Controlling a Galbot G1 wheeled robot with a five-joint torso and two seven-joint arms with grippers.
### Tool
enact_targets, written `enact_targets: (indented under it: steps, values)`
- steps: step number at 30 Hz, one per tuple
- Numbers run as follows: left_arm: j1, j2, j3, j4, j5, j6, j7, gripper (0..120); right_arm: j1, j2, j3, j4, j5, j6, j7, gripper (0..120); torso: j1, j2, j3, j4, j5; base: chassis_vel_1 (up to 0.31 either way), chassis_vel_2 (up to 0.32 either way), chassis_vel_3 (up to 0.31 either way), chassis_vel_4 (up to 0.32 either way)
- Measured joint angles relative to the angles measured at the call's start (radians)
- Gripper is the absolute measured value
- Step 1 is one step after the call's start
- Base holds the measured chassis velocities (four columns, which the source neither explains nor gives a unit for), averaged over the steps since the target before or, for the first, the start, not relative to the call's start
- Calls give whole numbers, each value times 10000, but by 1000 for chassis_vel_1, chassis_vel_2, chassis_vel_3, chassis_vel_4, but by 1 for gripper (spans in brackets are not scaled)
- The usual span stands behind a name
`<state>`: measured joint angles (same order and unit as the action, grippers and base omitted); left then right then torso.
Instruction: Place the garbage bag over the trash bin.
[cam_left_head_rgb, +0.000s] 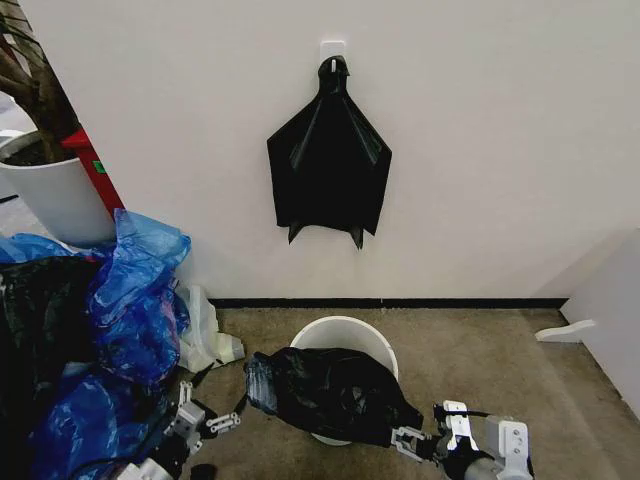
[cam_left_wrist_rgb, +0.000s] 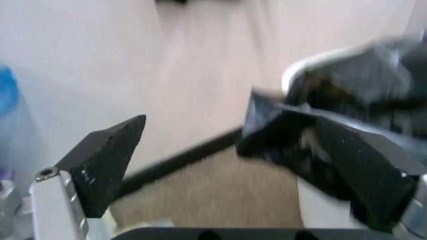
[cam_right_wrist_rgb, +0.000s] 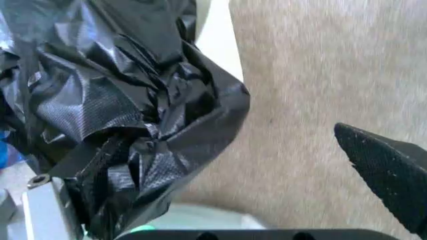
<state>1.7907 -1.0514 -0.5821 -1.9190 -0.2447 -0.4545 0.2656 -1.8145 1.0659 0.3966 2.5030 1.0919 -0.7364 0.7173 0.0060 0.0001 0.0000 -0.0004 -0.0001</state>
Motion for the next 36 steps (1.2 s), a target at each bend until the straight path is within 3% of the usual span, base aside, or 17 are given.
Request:
enact_targets:
  steps: [5, 10, 16, 24, 28, 36]
  values:
    - [73, 15, -166, -684, -340, 179, 117, 100, 323, -6, 89, -9, 1110, -4, 361, 100, 0, 0, 1, 1, 1, 0, 0, 0, 0]
    - [58, -49, -108, -1132, -375, 259, 127, 100, 372, 87, -26, -16, 1055, 10, 23, 100, 0, 0, 0, 0, 0, 0, 0, 0, 0]
    - [-217, -64, 287, -1556, -457, 966, 442, 100, 411, 128, 31, -21, 1081, 31, -750, 100, 0, 0, 1, 2, 3, 0, 0, 0, 0]
    - [-2132, -533, 1219, -901, 639, 2473, 576, 100, 349, -196, 116, -28, 1090, 31, -1593, 100, 0, 0, 1, 0, 1, 0, 0, 0, 0]
    - [-3130, -739, 1790, -117, 1066, 2689, 566, 100, 378, -237, 121, -29, 1093, 38, -1692, 100, 1, 0, 1, 0, 0, 0, 0, 0, 0]
    - [-3869, -735, 2572, 622, 1846, 3167, 442, 100, 457, 49, 168, -29, 976, 52, -1765, 100, 0, -1, 0, 0, 3, 0, 0, 0, 0]
